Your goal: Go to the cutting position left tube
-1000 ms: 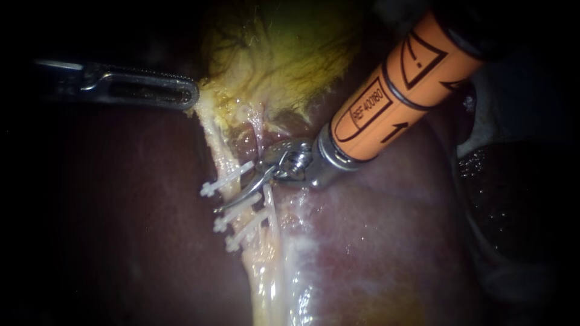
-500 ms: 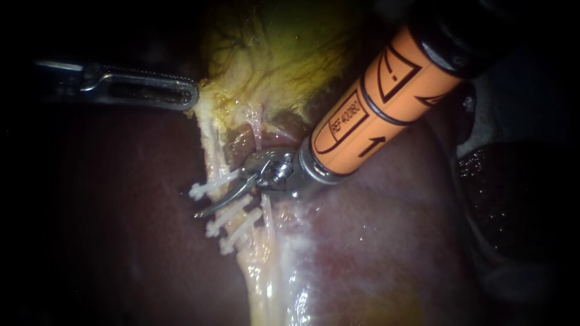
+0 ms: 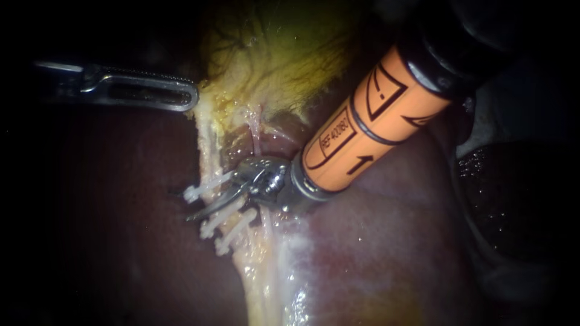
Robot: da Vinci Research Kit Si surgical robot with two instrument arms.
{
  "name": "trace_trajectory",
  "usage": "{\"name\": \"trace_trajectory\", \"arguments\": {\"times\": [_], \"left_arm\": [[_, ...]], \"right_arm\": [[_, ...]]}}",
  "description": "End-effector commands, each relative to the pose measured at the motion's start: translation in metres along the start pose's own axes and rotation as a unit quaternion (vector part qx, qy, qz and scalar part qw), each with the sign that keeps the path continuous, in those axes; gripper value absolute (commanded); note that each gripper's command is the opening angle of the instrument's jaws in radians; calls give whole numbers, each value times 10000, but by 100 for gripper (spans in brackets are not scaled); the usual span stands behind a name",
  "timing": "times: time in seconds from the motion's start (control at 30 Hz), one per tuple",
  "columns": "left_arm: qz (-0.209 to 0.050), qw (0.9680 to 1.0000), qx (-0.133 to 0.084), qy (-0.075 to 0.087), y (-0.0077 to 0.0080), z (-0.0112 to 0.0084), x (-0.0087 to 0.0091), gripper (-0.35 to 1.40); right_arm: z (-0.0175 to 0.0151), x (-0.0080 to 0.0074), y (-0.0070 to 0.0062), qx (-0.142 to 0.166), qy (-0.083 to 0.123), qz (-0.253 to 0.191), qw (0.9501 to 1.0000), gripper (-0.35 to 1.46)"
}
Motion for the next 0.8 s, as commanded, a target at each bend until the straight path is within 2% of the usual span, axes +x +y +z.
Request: {"name": "trace_trajectory", "arguments": {"times": [0.03,0.23,0.43,0.6,0.8], "left_arm": [[1,10000,1,-1,0,0,0,-35],[1,10000,1,-1,0,-1,0,-35],[0,10000,2,0,0,-1,0,-35],[30,10000,2,2,0,-1,0,-35],[30,10000,2,2,0,-1,0,-35]], "right_arm": [[0,1,-3,28,12,-26,10000,108],[2,12,-23,202,-18,-75,9998,100],[0,36,-45,280,19,-125,9995,98],[-3,47,-52,296,47,-185,9994,98],[-3,47,-51,297,44,-187,9994,98]]}}
